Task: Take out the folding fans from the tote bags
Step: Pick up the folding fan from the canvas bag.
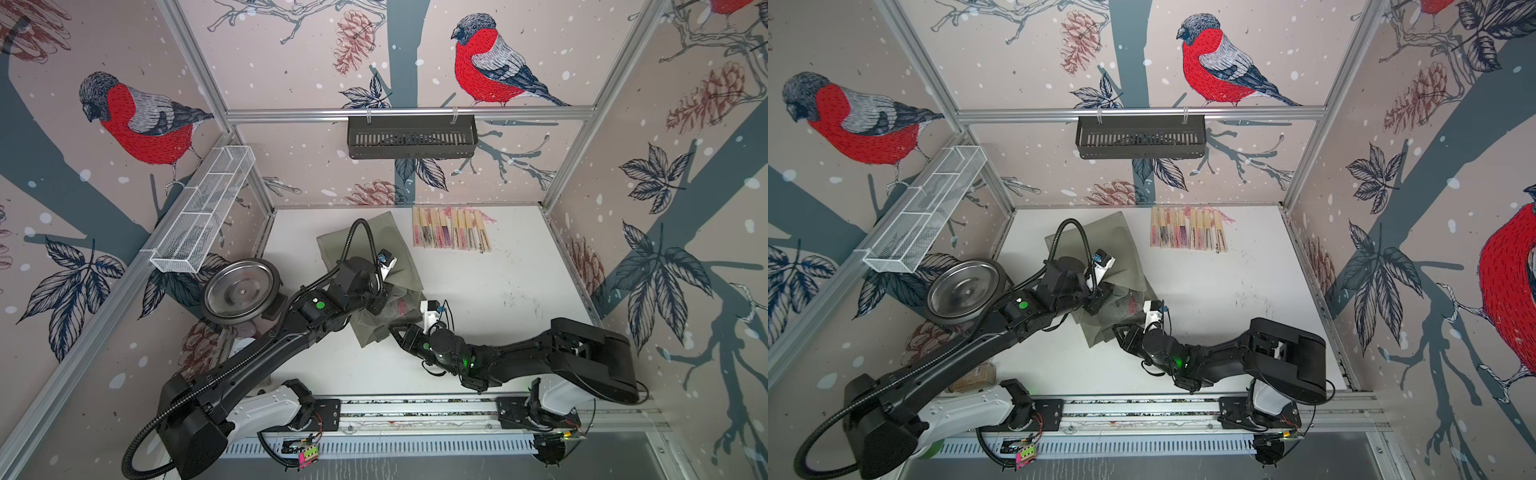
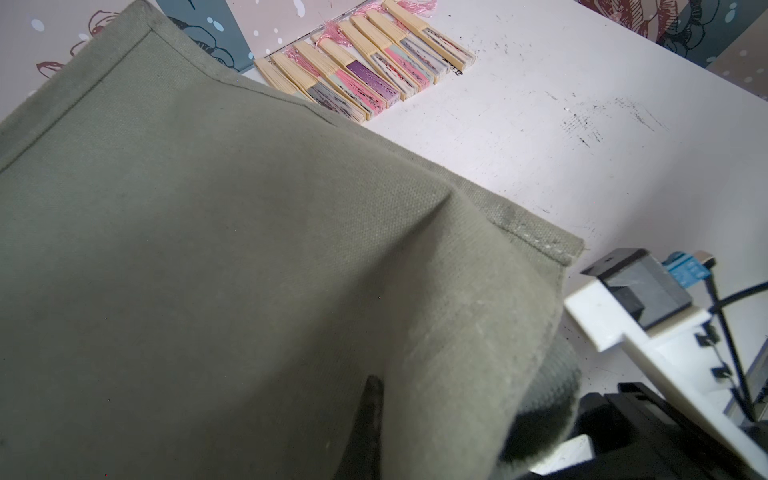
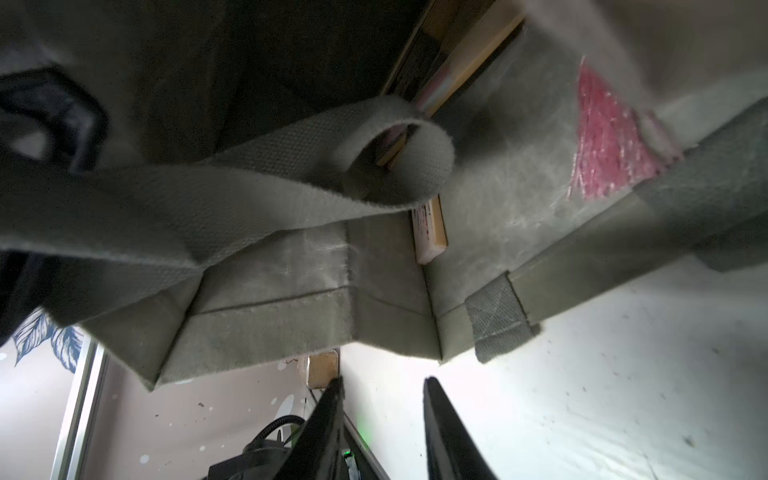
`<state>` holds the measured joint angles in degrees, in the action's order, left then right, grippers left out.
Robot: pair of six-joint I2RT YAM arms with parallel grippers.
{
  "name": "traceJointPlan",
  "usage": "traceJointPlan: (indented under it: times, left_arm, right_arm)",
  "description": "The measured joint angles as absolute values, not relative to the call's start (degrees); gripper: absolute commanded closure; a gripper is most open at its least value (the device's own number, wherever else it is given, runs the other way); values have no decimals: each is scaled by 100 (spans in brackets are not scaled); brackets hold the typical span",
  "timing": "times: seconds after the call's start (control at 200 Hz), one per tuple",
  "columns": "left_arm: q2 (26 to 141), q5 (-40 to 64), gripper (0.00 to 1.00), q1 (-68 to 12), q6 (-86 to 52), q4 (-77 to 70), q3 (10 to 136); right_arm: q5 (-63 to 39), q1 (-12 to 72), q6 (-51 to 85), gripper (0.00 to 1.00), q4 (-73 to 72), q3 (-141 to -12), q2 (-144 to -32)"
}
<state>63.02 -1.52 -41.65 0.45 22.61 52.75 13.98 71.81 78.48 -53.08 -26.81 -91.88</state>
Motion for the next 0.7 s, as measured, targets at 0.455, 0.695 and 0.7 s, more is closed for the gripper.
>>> traceJointPlan:
  times: [0.455, 0.695, 0.7]
  left_arm:
    - [6278, -148, 100, -4165, 45, 2272, 5275]
    - [6285, -148, 100, -4165, 45, 2296, 5275]
    - [6287, -148, 100, -4165, 45, 2296, 5275]
  right_arm:
    - [1066, 6781, 7260, 75, -6523, -3354, -10927]
    - [1400, 7004, 6403, 75, -7343, -2908, -11310]
    - [1406, 7006, 6392, 75, -7360, -2899, -11314]
